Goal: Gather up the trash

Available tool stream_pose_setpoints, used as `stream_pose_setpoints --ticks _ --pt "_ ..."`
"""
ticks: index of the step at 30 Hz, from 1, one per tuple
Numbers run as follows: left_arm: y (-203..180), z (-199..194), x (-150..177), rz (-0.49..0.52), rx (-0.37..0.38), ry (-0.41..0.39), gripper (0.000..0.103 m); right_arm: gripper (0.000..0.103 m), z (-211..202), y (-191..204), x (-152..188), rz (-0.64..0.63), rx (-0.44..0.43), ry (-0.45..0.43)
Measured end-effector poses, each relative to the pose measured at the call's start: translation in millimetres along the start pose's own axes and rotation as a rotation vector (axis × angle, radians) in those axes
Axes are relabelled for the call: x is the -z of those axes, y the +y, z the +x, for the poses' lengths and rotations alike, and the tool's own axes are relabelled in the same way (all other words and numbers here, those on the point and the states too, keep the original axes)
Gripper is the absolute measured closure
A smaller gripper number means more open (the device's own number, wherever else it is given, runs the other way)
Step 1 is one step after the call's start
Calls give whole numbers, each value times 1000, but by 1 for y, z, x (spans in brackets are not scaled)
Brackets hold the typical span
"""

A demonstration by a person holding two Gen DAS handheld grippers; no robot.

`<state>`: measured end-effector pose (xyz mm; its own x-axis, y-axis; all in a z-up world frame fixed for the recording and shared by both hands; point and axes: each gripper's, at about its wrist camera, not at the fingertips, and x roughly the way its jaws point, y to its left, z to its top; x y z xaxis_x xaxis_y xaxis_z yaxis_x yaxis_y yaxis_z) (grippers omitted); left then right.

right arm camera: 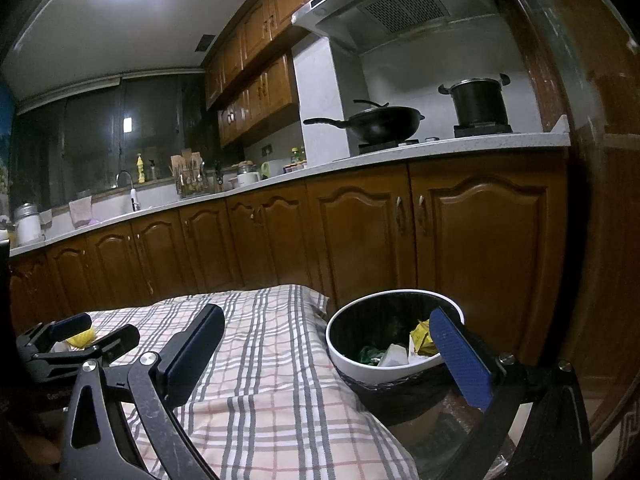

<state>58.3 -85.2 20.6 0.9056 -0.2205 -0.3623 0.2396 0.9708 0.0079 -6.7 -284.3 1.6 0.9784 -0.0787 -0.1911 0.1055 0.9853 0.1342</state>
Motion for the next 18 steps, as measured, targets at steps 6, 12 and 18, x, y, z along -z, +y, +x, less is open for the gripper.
stream_pose_setpoints --ticks 6,12,18 --pt "0 1 0 1 0 1 0 0 0 2 0 1 -1 -2" --pt "0 0 0 0 1 1 0 0 0 2 0 1 -2 -2" --pt "0 0 -1 1 -1 2 0 0 0 3 0 1 -1 0"
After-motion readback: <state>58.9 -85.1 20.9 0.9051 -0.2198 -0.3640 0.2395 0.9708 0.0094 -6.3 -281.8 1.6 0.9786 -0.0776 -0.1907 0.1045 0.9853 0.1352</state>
